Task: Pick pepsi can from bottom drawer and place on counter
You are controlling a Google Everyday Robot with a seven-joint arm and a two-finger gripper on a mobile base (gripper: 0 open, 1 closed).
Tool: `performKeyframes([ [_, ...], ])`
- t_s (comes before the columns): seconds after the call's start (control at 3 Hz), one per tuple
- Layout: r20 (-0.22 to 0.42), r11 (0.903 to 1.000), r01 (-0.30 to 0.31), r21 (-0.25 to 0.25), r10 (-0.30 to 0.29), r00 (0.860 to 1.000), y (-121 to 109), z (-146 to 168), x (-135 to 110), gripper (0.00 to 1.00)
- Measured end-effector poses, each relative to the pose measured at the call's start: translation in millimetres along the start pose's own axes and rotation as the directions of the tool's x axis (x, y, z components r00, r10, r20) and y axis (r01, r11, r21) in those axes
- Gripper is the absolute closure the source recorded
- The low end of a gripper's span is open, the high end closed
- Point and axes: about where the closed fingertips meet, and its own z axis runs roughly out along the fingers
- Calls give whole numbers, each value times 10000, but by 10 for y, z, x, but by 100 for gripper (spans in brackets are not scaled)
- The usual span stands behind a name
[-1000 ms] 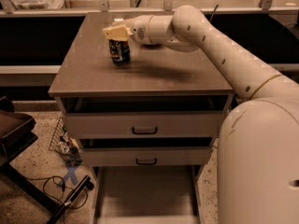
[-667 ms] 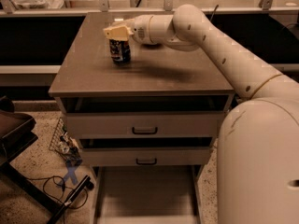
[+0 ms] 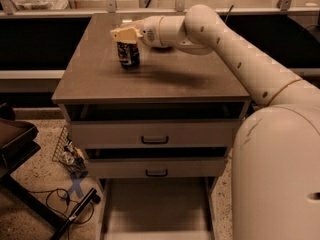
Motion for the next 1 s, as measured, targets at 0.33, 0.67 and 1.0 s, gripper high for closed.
performKeyframes([
  [0.33, 0, 10000, 0, -2, 0, 10000, 1, 0, -3, 13],
  [0.67, -7, 10000, -6, -48, 6, 10000, 19, 28, 1, 0],
  [1.0, -7, 10000, -6, -48, 6, 10000, 19, 28, 1, 0],
])
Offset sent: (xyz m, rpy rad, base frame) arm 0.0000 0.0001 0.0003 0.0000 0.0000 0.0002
